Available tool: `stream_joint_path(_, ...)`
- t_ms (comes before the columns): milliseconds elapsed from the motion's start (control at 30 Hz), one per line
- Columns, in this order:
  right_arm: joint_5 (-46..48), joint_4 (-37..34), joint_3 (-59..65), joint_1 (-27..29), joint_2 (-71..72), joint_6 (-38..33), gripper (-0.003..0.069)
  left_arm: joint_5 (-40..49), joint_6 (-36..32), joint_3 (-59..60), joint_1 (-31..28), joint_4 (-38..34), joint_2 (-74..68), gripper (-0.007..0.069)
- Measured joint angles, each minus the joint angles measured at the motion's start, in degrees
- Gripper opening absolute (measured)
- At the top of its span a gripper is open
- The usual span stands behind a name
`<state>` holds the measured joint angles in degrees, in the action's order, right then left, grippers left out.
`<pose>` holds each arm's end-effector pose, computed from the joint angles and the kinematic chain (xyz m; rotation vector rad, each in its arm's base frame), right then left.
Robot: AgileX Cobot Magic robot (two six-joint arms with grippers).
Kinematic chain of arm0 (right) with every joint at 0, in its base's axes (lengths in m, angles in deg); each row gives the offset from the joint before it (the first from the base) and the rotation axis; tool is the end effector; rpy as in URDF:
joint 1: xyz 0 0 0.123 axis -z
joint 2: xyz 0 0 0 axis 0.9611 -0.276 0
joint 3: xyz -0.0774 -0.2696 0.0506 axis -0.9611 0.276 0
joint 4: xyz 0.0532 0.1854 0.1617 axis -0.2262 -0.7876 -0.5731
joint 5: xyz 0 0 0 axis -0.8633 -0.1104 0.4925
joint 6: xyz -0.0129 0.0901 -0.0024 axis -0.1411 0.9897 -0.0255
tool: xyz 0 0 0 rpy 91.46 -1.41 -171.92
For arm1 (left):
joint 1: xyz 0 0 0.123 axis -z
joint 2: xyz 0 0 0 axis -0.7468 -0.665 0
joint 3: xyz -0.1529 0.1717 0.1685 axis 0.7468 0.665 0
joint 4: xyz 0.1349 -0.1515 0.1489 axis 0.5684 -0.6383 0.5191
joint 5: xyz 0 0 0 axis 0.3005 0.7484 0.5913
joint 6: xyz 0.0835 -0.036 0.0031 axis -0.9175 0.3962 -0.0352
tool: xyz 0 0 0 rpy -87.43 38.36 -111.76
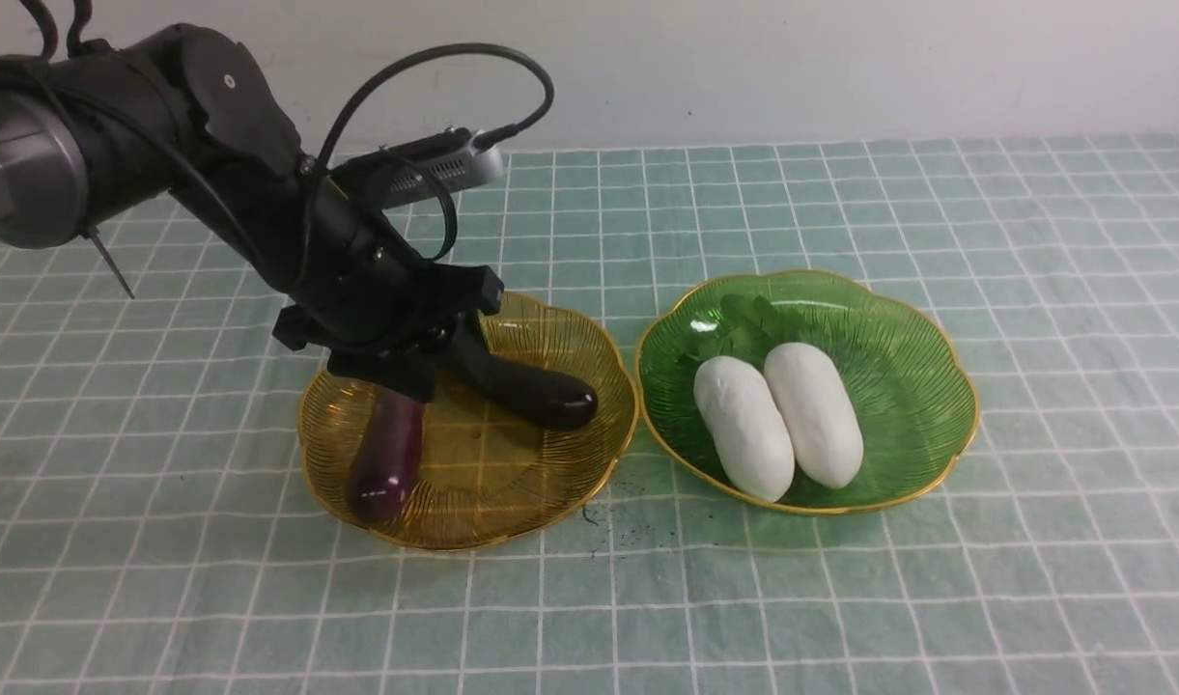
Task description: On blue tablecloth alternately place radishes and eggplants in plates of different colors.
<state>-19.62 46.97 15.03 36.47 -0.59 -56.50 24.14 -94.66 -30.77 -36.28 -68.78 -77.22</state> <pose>0.0355 0.0194 0.2745 -0.5315 1.5596 0.3938 0.3682 -0.1132 0.2587 0.2344 2.8636 -0.6082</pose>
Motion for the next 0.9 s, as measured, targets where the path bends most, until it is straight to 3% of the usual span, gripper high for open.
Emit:
stream_joint_path(100, -1.9, 0.2, 2.5, 0.0, 0.0, 0.0, -0.0015, 0.63, 0.0, 0.0, 0.0, 0.07, 0.0, 0.0034)
stream_joint_path(167, -1.48, 0.2, 3.56, 0.0, 0.0, 0.0, -0.0015, 0.88, 0.0, 0.0, 0.0, 0.07, 0.0, 0.0002)
stream_joint_path(900, 5.3, -0.15, 6.52, 0.0, 0.06, 0.0, -0.0015, 7.17, 0.0, 0.0, 0.0, 0.07, 0.0, -0.0008)
